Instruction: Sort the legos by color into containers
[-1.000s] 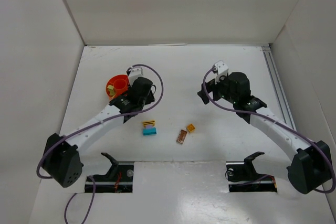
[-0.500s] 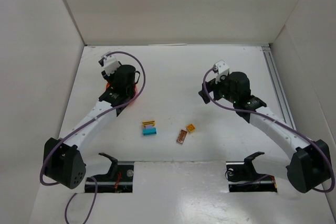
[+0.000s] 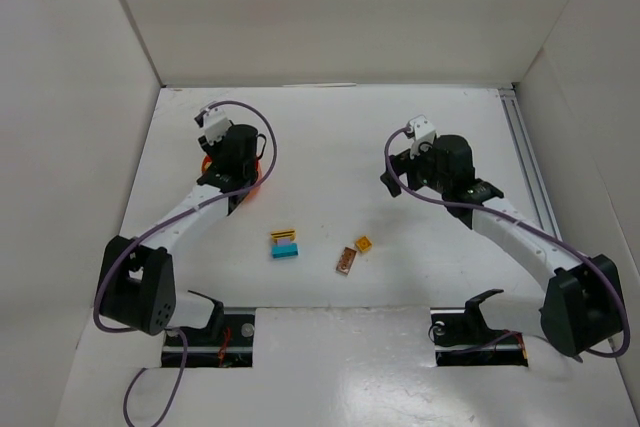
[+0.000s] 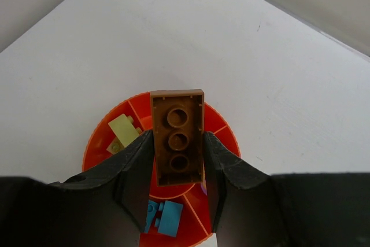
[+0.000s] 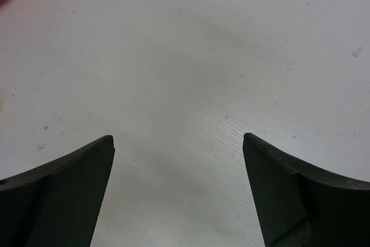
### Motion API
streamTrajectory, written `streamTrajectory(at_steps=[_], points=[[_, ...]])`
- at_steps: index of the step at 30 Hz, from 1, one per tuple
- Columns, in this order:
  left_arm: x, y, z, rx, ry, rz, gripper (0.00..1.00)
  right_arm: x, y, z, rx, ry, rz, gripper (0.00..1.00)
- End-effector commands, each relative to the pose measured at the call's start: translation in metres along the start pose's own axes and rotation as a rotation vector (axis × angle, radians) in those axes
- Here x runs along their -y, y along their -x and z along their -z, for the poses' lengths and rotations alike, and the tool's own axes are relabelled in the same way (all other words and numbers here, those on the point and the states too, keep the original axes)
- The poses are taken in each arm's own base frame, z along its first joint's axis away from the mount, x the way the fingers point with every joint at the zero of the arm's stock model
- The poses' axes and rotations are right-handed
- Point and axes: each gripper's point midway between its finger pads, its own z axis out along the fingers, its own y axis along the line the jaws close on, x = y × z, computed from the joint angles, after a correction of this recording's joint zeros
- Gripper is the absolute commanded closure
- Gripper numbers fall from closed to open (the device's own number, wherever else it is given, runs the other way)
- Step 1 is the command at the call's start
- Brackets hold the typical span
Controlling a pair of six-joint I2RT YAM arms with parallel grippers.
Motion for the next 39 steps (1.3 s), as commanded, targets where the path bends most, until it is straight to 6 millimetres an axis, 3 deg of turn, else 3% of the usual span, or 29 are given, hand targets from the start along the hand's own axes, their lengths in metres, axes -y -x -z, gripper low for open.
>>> streamTrajectory(at_steps=[1, 19, 21, 24, 27, 34, 36, 39], points=[[0.001, 0.001, -0.004, 0.024, 0.008, 0.049, 0.81, 0.003, 0.030, 0.001, 0.078, -0.001, 0.023, 0.04], [-0.022, -0.037, -0.010, -0.027, 0.108, 0.032, 0.79, 0.011, 0.024, -0.002, 0.062, -0.007, 0.009, 0.04], [-0.022, -0.037, -0.010, -0.027, 0.108, 0.032, 0.76, 0.009, 0.020, -0.003, 0.054, 0.003, 0.007, 0.04], [-0.018, -0.036, -0.008, -0.034, 0.085, 0.041, 0.61, 0.009, 0.020, -0.003, 0.054, 0.003, 0.007, 0.04], [-0.018, -0.036, -0.005, -0.046, 0.064, 0.044, 0.55, 0.009, 0.023, -0.001, 0.063, 0.003, 0.009, 0.04], [-0.007, -0.013, 0.013, -0.044, -0.035, 0.107, 0.52, 0.008, 0.026, 0.003, 0.080, 0.002, -0.005, 0.04], [-0.007, -0.006, 0.022, -0.050, -0.069, 0.111, 0.40, 0.007, 0.024, 0.005, 0.080, 0.002, -0.005, 0.04], [0.002, 0.013, 0.033, -0.074, -0.128, 0.129, 0.01, 0.005, 0.023, 0.007, 0.082, 0.011, -0.005, 0.04]])
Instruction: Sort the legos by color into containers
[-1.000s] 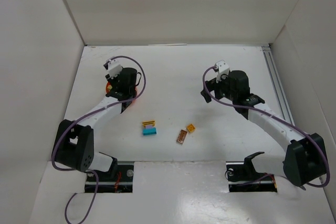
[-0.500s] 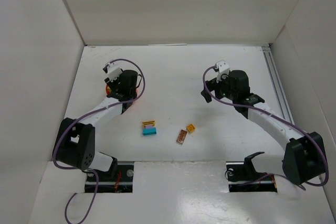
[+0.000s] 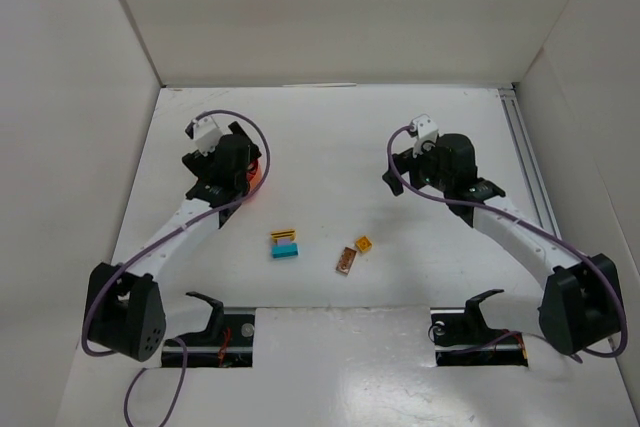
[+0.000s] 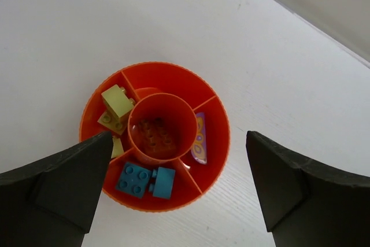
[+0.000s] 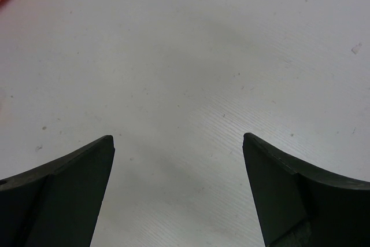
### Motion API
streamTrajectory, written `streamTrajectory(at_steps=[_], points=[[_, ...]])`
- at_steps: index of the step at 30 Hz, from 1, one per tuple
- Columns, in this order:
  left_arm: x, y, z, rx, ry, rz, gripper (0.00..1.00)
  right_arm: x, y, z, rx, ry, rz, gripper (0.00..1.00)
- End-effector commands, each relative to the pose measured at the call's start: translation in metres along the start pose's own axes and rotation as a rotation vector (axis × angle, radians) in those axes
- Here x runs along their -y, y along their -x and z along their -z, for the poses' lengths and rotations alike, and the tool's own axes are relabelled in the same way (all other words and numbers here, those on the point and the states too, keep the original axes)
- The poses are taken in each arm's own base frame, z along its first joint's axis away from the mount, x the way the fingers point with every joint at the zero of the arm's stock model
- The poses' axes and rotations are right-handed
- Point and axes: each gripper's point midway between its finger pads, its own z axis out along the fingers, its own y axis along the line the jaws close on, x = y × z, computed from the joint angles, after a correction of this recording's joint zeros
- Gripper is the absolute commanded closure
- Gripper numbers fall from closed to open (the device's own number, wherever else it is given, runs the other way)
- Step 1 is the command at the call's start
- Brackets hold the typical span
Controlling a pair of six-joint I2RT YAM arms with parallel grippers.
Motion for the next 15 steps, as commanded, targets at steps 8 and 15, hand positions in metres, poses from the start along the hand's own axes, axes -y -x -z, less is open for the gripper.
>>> streamTrajectory(at_steps=[8, 15], points=[[0.019, 0.035, 0.036, -0.189, -0.056, 0.035, 0.01, -0.004, 0.029, 0.027, 0.135, -0.002, 0.022, 0.04], [0.001, 0.045, 0.024, -0.258, -0.104, 0.119, 0.01, -0.004, 0.027, 0.041, 0.153, -0.015, 0.025, 0.03]])
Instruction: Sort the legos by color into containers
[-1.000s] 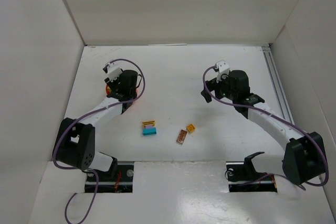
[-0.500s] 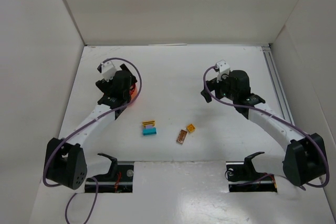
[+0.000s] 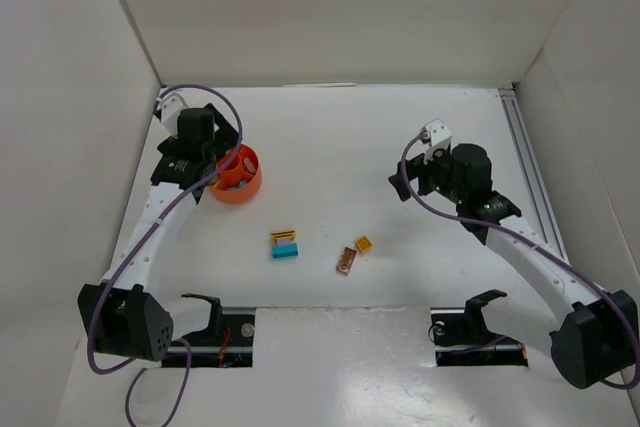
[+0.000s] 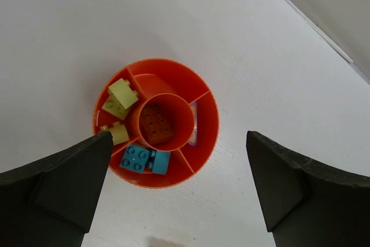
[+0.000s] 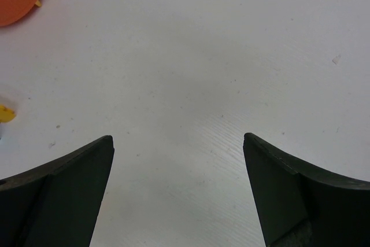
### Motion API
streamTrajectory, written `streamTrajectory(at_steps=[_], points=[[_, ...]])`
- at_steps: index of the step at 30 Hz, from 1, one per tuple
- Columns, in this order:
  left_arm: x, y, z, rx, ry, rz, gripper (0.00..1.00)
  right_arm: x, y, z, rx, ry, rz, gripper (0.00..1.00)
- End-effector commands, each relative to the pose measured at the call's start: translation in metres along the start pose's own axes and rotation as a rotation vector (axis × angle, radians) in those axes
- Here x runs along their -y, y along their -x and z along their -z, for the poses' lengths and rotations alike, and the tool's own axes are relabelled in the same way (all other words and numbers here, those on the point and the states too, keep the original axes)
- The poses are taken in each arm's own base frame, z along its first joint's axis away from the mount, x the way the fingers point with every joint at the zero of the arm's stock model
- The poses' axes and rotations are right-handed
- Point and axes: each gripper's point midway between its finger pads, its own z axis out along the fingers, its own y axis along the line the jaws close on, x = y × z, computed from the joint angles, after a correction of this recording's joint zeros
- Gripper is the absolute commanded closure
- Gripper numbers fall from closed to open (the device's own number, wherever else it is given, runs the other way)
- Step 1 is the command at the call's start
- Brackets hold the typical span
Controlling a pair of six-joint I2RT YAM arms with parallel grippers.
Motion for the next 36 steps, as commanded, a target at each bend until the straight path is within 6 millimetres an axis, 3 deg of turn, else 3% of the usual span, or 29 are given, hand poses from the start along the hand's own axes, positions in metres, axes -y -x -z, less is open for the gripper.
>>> streamTrajectory(at_steps=[1, 6, 15, 27, 33, 36], points=[[-0.003, 0.003, 0.008, -0.041, -0.042, 0.027, 0.01, 0.004, 0.011, 0.008, 0.046, -0.025, 0.004, 0.03], [-0.010, 0.012, 0.009, -0.036, -0.037, 0.042, 0.01, 0.006, 0.003, 0.017, 0.027, -0.044, 0.009, 0.01], [-0.013, 0.009, 0.009, -0.059, -0.032, 0.053, 0.01, 0.017, -0.014, 0.031, -0.039, -0.127, -0.002, 0.01], [-0.019, -0.013, 0.012, -0.135, -0.026, 0.071, 0.01, 0.018, -0.046, 0.037, -0.148, -0.153, -0.047, 0.01], [-0.028, -0.032, 0.010, -0.191, -0.007, 0.067, 0.01, 0.018, -0.066, 0.035, -0.218, -0.172, -0.080, 0.01], [-0.026, -0.039, 0.015, -0.219, -0.027, 0.067, 0.01, 0.007, -0.070, 0.034, -0.244, -0.168, -0.100, 0.01]])
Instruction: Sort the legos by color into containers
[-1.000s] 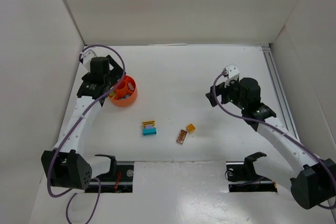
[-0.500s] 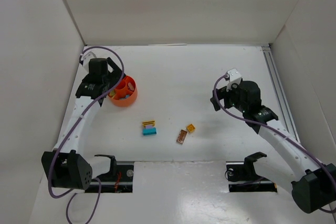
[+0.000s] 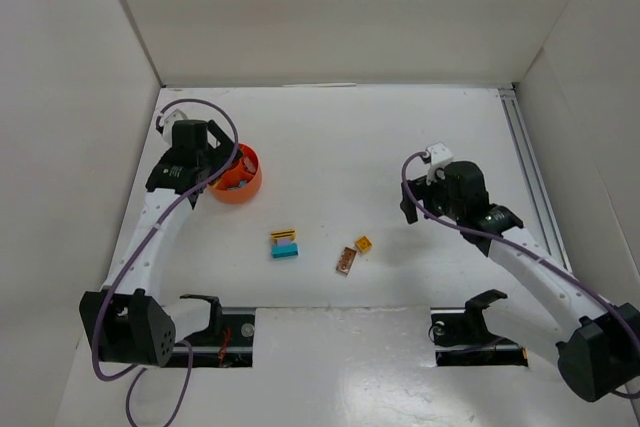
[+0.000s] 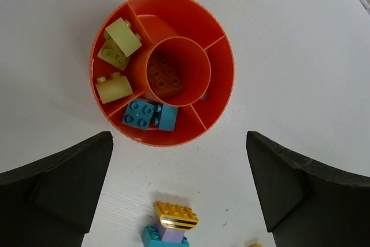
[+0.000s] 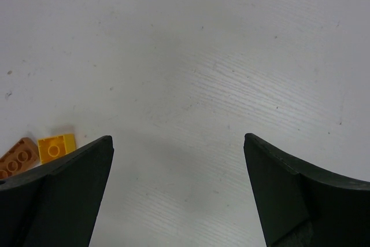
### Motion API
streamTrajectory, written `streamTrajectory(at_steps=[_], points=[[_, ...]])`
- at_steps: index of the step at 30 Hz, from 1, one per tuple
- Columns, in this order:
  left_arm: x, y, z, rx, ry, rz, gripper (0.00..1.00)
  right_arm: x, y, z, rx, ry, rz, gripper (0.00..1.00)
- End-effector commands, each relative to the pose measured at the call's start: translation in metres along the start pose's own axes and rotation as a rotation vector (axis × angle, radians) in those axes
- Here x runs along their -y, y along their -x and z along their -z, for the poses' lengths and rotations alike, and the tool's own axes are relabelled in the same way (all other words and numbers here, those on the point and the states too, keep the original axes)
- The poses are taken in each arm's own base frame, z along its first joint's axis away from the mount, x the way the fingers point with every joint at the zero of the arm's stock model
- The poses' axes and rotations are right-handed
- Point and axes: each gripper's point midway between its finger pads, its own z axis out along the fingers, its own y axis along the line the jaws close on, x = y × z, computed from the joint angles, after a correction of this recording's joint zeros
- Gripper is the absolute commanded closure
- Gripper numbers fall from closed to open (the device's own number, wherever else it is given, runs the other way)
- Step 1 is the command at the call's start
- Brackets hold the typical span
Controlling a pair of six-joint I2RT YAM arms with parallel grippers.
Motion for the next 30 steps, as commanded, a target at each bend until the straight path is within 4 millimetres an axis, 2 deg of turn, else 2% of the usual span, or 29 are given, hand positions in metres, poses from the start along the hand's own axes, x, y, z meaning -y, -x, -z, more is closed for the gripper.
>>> streamTrajectory(at_steps=[1, 2, 6, 8, 10, 11, 13, 15, 16, 20, 24, 26, 28, 30], points=[[-0.003, -0.011, 0.010, -0.029, -0.032, 0.010, 0.01, -0.014, -0.004, 0.004, -0.035, 0.004, -0.027, 0.01], [0.002, -0.007, 0.016, -0.012, -0.060, 0.015, 0.01, -0.016, -0.010, 0.003, -0.058, -0.004, -0.038, 0.01], [0.007, -0.017, 0.027, -0.014, -0.112, 0.001, 0.01, -0.026, -0.019, 0.010, -0.099, -0.028, -0.045, 0.01], [0.004, -0.030, 0.024, -0.043, -0.117, 0.001, 0.01, -0.031, -0.025, 0.012, -0.121, -0.024, -0.050, 0.01], [0.002, -0.033, 0.028, -0.044, -0.129, 0.002, 0.01, -0.042, -0.026, 0.013, -0.122, 0.004, -0.038, 0.01], [-0.002, -0.041, 0.026, -0.069, -0.121, -0.002, 0.01, -0.045, -0.029, 0.014, -0.130, 0.005, -0.037, 0.01], [-0.002, -0.039, 0.033, -0.050, -0.139, -0.009, 0.01, -0.058, -0.038, 0.013, -0.165, 0.016, -0.032, 0.01], [-0.006, -0.055, 0.034, -0.090, -0.157, -0.018, 0.01, -0.069, -0.046, 0.013, -0.193, 0.030, -0.030, 0.01], [-0.003, -0.054, 0.038, -0.080, -0.186, -0.015, 0.01, -0.074, -0.051, 0.011, -0.211, 0.034, -0.039, 0.01], [0.003, -0.065, 0.043, -0.098, -0.255, -0.030, 0.01, -0.094, -0.053, 0.004, -0.208, 0.072, -0.020, 0.01], [0.010, -0.084, 0.047, -0.138, -0.277, -0.082, 0.01, -0.117, -0.043, -0.005, -0.197, 0.116, -0.048, 0.04], [0.014, -0.091, 0.048, -0.152, -0.281, -0.094, 0.01, -0.132, -0.040, -0.009, -0.169, 0.160, 0.004, 0.06], [0.017, -0.094, 0.052, -0.164, -0.293, -0.108, 0.01, -0.137, -0.038, -0.015, -0.170, 0.169, 0.046, 0.07], [0.016, -0.097, 0.052, -0.168, -0.286, -0.116, 0.01, -0.134, -0.044, -0.021, -0.199, 0.148, 0.082, 0.08]])
